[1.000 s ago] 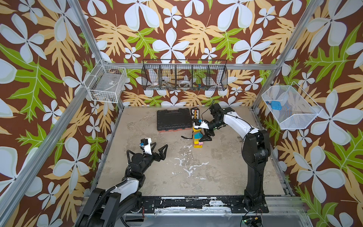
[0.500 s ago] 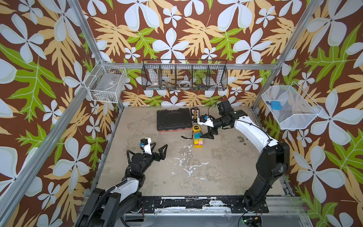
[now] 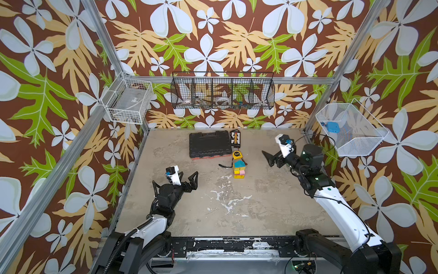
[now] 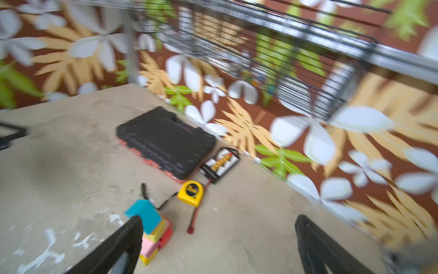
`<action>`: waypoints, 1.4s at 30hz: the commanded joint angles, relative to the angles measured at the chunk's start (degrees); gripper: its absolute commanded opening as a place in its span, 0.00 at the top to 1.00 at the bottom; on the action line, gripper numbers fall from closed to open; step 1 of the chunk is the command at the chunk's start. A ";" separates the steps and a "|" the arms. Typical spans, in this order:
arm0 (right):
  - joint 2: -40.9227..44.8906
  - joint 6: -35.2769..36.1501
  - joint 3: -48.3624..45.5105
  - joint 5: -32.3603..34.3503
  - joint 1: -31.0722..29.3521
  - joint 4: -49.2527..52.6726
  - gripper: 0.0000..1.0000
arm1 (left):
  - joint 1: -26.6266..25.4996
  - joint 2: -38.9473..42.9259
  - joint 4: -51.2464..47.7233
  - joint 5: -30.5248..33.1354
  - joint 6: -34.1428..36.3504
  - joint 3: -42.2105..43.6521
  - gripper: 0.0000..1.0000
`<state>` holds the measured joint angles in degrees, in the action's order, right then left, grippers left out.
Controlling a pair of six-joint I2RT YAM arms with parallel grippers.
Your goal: Build the wood block tower
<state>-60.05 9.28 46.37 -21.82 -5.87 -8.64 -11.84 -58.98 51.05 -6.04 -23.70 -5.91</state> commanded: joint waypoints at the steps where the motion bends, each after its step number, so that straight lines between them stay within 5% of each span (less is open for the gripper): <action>1: 1.93 -13.62 -5.42 11.20 4.26 -7.64 0.00 | 0.11 1.05 -0.05 6.43 -0.18 0.18 0.00; 7: 0.48 -19.25 -17.52 28.25 5.46 -18.98 0.00 | 0.21 4.97 3.44 19.01 0.48 2.43 0.00; 10: -2.44 -20.04 -21.76 32.19 5.60 -25.21 0.00 | 0.56 4.76 11.82 19.95 3.97 4.25 0.00; 15: -9.21 -18.48 -28.56 37.47 5.82 -38.60 0.00 | 0.73 -1.42 5.30 32.49 9.24 -3.29 0.00; 19: -17.71 -18.81 -30.42 38.36 5.96 -45.98 0.00 | 1.00 -7.80 3.27 35.46 10.79 -8.65 0.00; 24: -24.11 -12.84 -26.25 21.43 6.84 -45.50 0.00 | 1.15 -13.44 10.25 39.51 19.80 -9.47 0.00; 26: -23.97 -12.55 -26.67 20.32 6.84 -46.03 0.00 | 1.17 -15.16 17.33 42.84 23.79 -8.00 0.00; 34: -24.34 -11.36 -36.63 20.56 6.13 -63.81 0.00 | 1.82 -15.91 18.65 29.75 26.97 -8.09 0.00; 37: -24.39 -11.35 -35.04 22.43 5.54 -60.96 0.00 | 2.31 -19.34 31.98 23.77 26.40 -3.34 0.00; 40: -24.07 -11.39 -34.67 22.60 5.49 -59.40 0.00 | 4.43 -36.11 55.86 21.58 26.03 -0.53 0.00; 42: -24.23 -11.33 -34.68 22.61 5.48 -59.70 0.00 | 4.32 -30.81 48.30 21.00 26.61 -0.80 0.00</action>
<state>-84.23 -2.50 11.49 0.03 -0.38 -66.02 -7.62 -92.84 82.65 18.04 1.80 -6.85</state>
